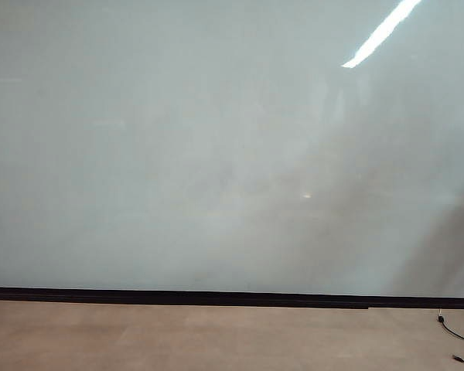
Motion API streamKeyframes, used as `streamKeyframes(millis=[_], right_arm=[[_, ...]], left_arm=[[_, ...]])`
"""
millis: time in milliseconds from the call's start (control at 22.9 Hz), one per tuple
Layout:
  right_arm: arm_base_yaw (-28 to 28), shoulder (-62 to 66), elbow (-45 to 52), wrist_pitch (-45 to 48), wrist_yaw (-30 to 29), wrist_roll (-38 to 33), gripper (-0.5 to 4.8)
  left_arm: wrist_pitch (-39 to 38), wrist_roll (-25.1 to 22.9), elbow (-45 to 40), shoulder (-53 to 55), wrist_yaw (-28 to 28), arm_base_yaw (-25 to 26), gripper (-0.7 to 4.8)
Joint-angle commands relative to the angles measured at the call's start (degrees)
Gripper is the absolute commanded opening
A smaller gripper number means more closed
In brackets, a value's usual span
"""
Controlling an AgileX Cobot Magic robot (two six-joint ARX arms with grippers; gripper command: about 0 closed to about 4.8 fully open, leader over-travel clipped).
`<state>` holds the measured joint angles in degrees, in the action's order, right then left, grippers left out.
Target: Pick up the pen on the shelf to the right of the whiteboard and write the letter A.
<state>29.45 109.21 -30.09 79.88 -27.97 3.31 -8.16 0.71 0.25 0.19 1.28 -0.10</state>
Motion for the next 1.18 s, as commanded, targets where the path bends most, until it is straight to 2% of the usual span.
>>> streamKeyframes(millis=[44,350,875,919,1006,1181], right_arm=[[0.1,1.0,-1.3,1.1,-1.5,-0.3,3.82],[0.6,1.9,-3.3,1.2,-3.0,-1.0,3.77],[1.2,2.0,-4.4,1.2,-2.2,-4.0,3.54],[1.2,2.0,-4.4,1.2,-2.2,-4.1,3.47],[1.1,2.0,-4.4,1.2,-2.2,-4.2,2.99],[0.8,2.7,-4.8,1.2,-4.5,-3.1,2.90]], left_arm=[[0.5,-0.2,0.1,0.0,0.0,0.0,-0.05],[0.5,-0.3,0.1,0.0,0.0,0.0,-0.04],[0.5,-0.2,0.1,0.0,0.0,0.0,-0.05],[0.5,-0.3,0.1,0.0,0.0,0.0,-0.04],[0.5,-0.3,0.1,0.0,0.0,0.0,-0.05],[0.5,-0.3,0.1,0.0,0.0,0.0,-0.05]])
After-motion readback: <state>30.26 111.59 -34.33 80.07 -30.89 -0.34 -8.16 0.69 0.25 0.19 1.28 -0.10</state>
